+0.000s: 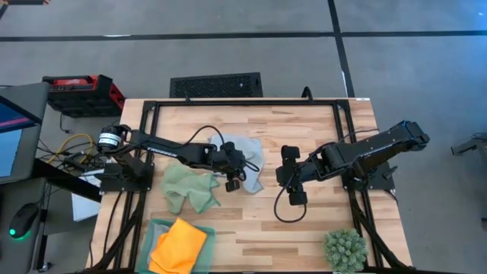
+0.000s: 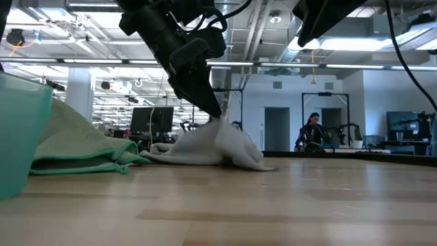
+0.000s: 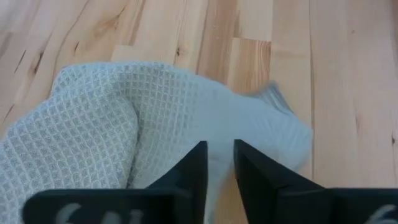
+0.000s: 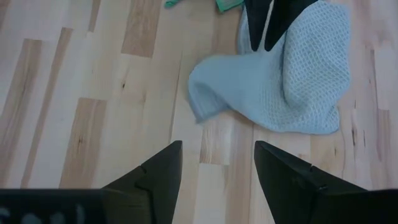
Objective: Fold microfiber towels
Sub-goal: Fold the gray microfiber cloth
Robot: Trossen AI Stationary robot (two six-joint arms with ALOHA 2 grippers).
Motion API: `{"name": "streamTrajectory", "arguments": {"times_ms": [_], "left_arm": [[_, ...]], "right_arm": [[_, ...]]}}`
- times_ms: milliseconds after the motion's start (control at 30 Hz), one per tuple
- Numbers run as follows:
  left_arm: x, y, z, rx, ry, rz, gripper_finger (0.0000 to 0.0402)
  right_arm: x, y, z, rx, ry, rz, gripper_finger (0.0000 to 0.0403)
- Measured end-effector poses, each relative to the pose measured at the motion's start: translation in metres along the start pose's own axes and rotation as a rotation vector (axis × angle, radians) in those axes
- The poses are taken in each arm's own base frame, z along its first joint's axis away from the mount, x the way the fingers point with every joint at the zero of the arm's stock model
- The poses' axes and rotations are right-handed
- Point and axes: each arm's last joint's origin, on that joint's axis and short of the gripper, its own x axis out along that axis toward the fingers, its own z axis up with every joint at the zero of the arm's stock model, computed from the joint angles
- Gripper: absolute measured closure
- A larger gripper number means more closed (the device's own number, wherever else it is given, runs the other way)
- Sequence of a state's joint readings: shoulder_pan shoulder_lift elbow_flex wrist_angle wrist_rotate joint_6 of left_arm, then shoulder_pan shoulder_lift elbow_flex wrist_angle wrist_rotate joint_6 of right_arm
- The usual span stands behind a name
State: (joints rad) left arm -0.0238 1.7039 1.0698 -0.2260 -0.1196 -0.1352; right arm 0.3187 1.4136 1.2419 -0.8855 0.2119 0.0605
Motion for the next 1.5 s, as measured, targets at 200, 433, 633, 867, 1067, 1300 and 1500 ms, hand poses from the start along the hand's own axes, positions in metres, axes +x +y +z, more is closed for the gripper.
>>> {"name": "streamTrajectory", "arguments": {"times_ms": [200, 433, 633, 867, 1067, 1300, 1500], "left_arm": [[0.000, 0.000, 0.000, 0.000, 0.004, 0.001, 0.0285], [-0.011, -0.004, -0.005, 0.067, 0.064, -0.005, 0.0270], [-0.032, -0.013, -0.010, 0.054, 0.107, 0.026, 0.0269], [-0.052, -0.024, -0.015, 0.042, 0.118, 0.097, 0.0269], [-0.057, -0.029, -0.015, 0.022, 0.098, 0.105, 0.0269], [-0.058, -0.030, -0.018, 0.006, 0.123, 0.106, 0.0269], [-0.058, -0.030, -0.018, 0.007, 0.128, 0.107, 0.0269]], "right_arm": [[0.011, 0.002, -0.006, -0.005, -0.009, 0.002, 0.0180], [0.047, 0.009, -0.023, 0.001, -0.082, 0.010, 0.0180], [0.079, 0.011, -0.035, 0.024, -0.131, 0.006, 0.0180], [0.135, 0.008, -0.042, -0.014, -0.016, -0.017, 0.0180], [0.156, -0.005, -0.044, 0.028, 0.014, -0.043, 0.0180], [0.158, -0.019, -0.041, 0.124, -0.020, 0.075, 0.0180], [0.169, -0.022, -0.046, 0.132, 0.015, 0.073, 0.0180]]}}
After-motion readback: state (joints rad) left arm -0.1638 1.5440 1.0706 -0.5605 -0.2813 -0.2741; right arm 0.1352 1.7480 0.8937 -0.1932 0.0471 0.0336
